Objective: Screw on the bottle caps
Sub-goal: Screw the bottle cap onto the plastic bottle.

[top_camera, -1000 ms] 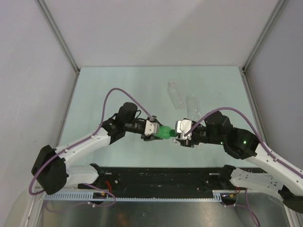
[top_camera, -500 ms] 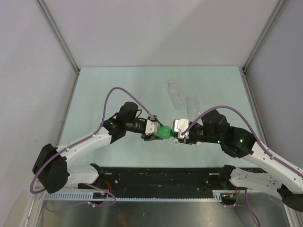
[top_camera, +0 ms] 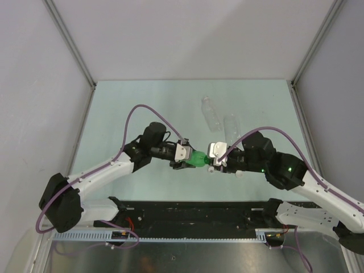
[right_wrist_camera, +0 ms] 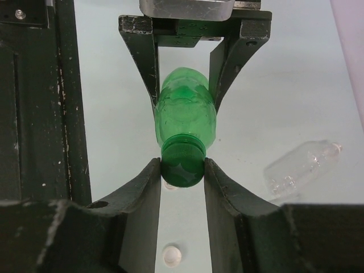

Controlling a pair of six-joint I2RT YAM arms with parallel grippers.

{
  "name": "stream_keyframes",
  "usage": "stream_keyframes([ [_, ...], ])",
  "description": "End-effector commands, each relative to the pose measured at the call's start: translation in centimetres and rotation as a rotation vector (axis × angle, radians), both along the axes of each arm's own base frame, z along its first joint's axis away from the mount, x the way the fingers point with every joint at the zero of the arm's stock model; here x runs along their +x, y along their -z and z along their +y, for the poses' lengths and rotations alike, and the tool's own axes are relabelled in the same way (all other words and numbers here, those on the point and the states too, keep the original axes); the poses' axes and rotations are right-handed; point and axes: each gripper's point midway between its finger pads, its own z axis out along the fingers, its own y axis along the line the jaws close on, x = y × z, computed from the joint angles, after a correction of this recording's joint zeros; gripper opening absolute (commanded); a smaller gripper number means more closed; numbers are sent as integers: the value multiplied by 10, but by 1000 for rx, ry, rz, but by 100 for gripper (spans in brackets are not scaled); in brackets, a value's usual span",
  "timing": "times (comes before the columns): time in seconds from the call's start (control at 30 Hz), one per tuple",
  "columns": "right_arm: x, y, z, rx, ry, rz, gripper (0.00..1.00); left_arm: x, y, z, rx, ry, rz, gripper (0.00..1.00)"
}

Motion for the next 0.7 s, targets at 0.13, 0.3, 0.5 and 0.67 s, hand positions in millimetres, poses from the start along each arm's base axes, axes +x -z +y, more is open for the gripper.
stream_keyframes([
  [0.13,0,-7,4,42,38,40,7,15,-58,-5,-104,-34,-143,0],
  [0.3,12,-6,5,77,158,107,0,31,-69,-3,-98,-128,-165,0],
  [0.5,18,-2,9,124,261,220,0,41,-81,0,-89,-175,-294,0],
  [0.67,23,-8,11,216,323,350,0,34,-92,-1,-88,-165,-424,0],
])
